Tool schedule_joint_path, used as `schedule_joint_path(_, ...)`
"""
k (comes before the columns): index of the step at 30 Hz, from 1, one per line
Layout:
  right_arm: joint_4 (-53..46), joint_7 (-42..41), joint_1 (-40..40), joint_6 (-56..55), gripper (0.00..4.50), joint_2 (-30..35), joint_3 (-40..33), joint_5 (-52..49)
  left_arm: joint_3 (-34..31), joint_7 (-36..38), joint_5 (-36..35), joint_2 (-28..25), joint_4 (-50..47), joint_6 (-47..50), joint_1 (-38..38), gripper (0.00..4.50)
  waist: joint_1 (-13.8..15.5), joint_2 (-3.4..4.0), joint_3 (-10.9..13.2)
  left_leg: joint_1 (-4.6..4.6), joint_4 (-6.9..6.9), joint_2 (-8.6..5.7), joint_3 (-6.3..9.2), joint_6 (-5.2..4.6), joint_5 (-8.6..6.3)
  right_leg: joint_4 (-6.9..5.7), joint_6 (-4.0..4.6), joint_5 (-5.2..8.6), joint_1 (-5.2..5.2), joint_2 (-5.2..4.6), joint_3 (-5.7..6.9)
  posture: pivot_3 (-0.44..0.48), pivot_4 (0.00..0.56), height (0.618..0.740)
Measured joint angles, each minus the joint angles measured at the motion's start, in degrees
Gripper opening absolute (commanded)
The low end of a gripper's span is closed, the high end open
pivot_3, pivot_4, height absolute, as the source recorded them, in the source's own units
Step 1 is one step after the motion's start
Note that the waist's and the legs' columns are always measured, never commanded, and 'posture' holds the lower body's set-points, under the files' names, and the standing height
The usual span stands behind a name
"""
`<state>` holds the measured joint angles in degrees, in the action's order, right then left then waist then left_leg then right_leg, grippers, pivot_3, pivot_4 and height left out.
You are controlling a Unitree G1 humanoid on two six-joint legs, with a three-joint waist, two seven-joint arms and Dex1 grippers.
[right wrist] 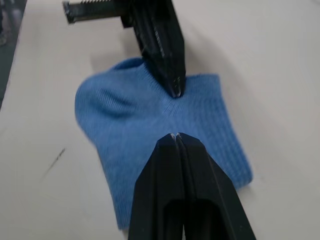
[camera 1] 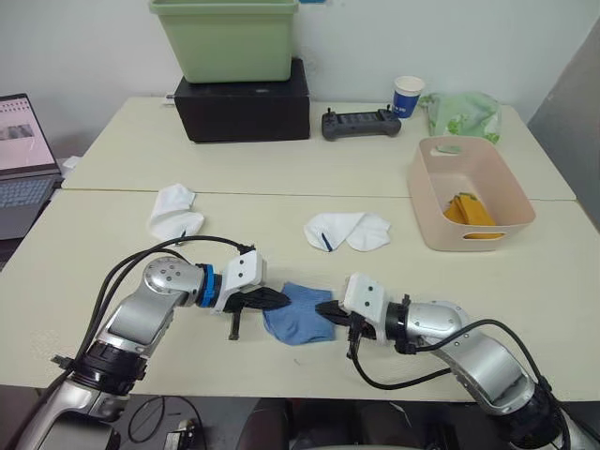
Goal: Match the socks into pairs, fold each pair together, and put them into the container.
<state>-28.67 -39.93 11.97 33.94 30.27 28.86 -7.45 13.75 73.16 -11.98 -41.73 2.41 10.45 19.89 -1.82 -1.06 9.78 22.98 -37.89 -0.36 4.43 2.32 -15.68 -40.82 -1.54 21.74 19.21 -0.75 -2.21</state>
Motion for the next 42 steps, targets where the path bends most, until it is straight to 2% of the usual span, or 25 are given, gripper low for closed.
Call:
schedule_joint_path(5,-1.51,-1.32,-2.97,-1.28,0.03,4.13,-0.04,1.63,0.63,0.07,1.09,0.68,1.96,-4.80,0.19,0.00,0.13,0.00,-0.04,-0.06,0.00,-0.04,0.00,0.00,0.00,0.04,0.00,0.00,-0.11,-0.06,0.02,0.000,0.150,0.725)
schedule_joint_path(8,-3.99,-1.21,-6.60,0.02,0.03,5.04,-3.40,-0.07,0.64,0.09,1.14,0.80,2.38,-5.92,0.07,0.00,0.13,0.00,-0.05,-0.07,0.00,-0.04,0.00,0.00,0.00,0.03,0.00,0.00,-0.13,-0.06,0.03,0.000,0.150,0.725)
schedule_joint_path(12,-8.19,1.54,-9.11,10.62,0.03,0.34,-12.47,-8.26,0.58,0.25,1.31,0.70,2.64,-7.23,-0.41,0.00,0.11,0.01,-0.05,-0.07,0.01,-0.03,0.01,0.00,0.00,-0.01,0.00,0.00,-0.13,-0.06,0.02,0.000,0.150,0.725)
schedule_joint_path(13,-9.30,2.35,-9.13,13.92,0.19,-1.12,-14.91,-10.56,0.57,0.27,1.34,0.66,2.63,-7.49,-0.50,0.00,0.11,0.02,-0.06,-0.07,0.01,-0.03,0.00,0.00,0.00,-0.02,0.00,0.00,-0.13,-0.06,0.02,0.000,0.150,0.725)
schedule_joint_path(15,-10.95,4.19,-8.98,21.50,0.64,-3.66,-19.48,-15.34,0.53,0.24,1.36,0.64,2.64,-8.17,-0.69,0.00,0.10,0.02,-0.06,-0.08,0.01,-0.03,0.01,0.00,0.00,-0.01,0.00,0.00,-0.13,-0.06,0.02,0.000,0.150,0.725)
schedule_joint_path(17,-11.20,5.52,-8.27,28.15,1.31,-5.29,-21.71,-19.23,0.45,0.23,1.36,0.53,2.61,-8.33,-0.74,0.00,0.08,0.03,-0.06,-0.08,0.02,-0.03,0.01,0.00,0.00,-0.01,0.00,0.00,-0.12,-0.06,0.01,0.000,0.150,0.725)
schedule_joint_path(25,-7.90,11.05,-0.81,46.96,4.22,-13.81,-24.83,-26.91,0.29,-0.05,1.39,0.27,1.02,-7.04,-1.22,0.00,-0.05,0.05,-0.07,-0.07,0.05,-0.03,0.00,-0.01,0.00,0.00,0.00,0.00,-0.08,-0.06,0.00,0.000,0.150,0.725)
schedule_joint_path(26,-6.80,11.78,-0.26,48.53,4.47,-14.82,-24.82,-27.31,0.19,-0.09,1.41,0.10,0.55,-6.80,-1.48,0.00,-0.05,0.05,-0.07,-0.06,0.05,-0.03,0.00,-0.01,0.00,0.00,0.00,0.00,-0.06,-0.05,0.00,0.000,0.150,0.725)
schedule_joint_path(33,-3.38,15.12,3.50,52.77,4.47,-19.37,-24.70,-27.67,-0.19,-0.17,1.70,-0.67,-1.66,-4.46,-2.24,0.00,-0.53,0.08,-0.08,-0.12,0.06,-0.01,0.01,-0.01,0.00,-0.05,0.00,0.00,-0.05,-0.02,-0.01,0.000,0.150,0.725)
schedule_joint_path(42,3.68,17.72,6.71,54.74,4.47,-29.62,-26.36,-27.66,-0.25,-0.22,1.93,-0.79,-2.66,-2.70,-2.34,0.00,-1.51,0.10,-0.08,-0.13,0.09,0.04,0.04,-0.01,0.00,-0.14,0.00,0.00,0.03,0.06,-0.03,0.000,0.150,0.725)
